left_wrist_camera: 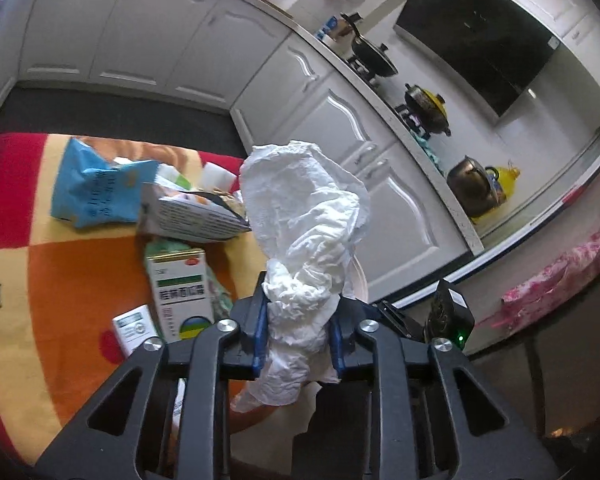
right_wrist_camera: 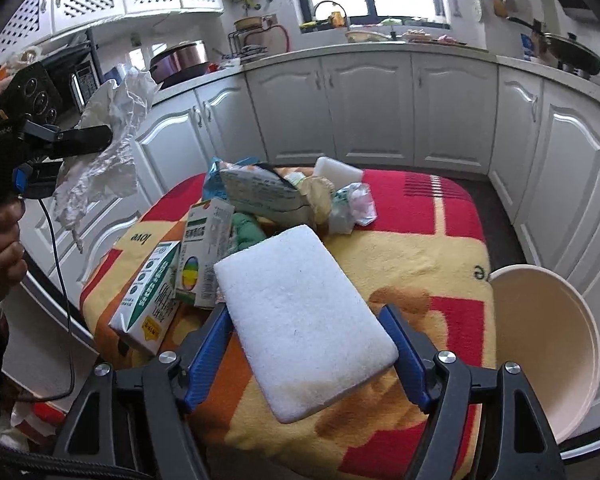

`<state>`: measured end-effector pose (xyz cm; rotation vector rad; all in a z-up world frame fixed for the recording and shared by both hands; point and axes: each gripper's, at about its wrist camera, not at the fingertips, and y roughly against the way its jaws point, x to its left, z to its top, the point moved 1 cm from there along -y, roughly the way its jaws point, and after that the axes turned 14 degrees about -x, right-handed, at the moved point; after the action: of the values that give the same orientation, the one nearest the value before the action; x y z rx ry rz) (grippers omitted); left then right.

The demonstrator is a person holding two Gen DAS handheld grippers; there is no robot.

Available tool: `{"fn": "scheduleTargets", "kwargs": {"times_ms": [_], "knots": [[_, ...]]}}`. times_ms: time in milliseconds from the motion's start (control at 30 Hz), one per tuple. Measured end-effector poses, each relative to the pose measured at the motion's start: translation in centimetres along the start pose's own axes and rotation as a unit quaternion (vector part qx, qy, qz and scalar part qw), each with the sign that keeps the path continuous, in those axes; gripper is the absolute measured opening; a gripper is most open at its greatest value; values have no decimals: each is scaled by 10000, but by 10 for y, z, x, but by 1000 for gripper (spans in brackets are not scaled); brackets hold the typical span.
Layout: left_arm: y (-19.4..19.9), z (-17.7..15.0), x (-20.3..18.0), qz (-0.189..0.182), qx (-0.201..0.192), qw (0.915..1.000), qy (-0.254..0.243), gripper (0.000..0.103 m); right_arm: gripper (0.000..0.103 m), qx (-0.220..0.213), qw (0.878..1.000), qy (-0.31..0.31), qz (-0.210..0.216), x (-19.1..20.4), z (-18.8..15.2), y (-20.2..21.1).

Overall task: Collect trash
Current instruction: 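Carry tissue and sponge to the beige bucket and release both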

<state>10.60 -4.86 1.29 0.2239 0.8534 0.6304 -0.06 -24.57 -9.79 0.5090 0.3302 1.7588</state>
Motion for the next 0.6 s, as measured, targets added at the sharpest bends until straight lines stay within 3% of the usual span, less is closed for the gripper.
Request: {"fn": "scheduleTargets", "kwargs": {"times_ms": [133, 300, 467, 600], "knots": [[-13, -3, -17, 76, 96, 9997, -230, 17, 73, -96, 9997, -208, -44, -10, -1, 6], [-52, -20, -44, 277, 291, 9967, -705, 17, 73, -97, 9986, -286, -434, -32, -3, 14], [-108, -42, -78, 263, 587, 9917, -1114, 17, 74, -52, 9918, -475, -1187, -76, -9, 31], [-165, -61, -106, 364, 768, 9853, -1483, 17, 74, 138, 9788, -915, -1829, -125, -21, 39]]}}
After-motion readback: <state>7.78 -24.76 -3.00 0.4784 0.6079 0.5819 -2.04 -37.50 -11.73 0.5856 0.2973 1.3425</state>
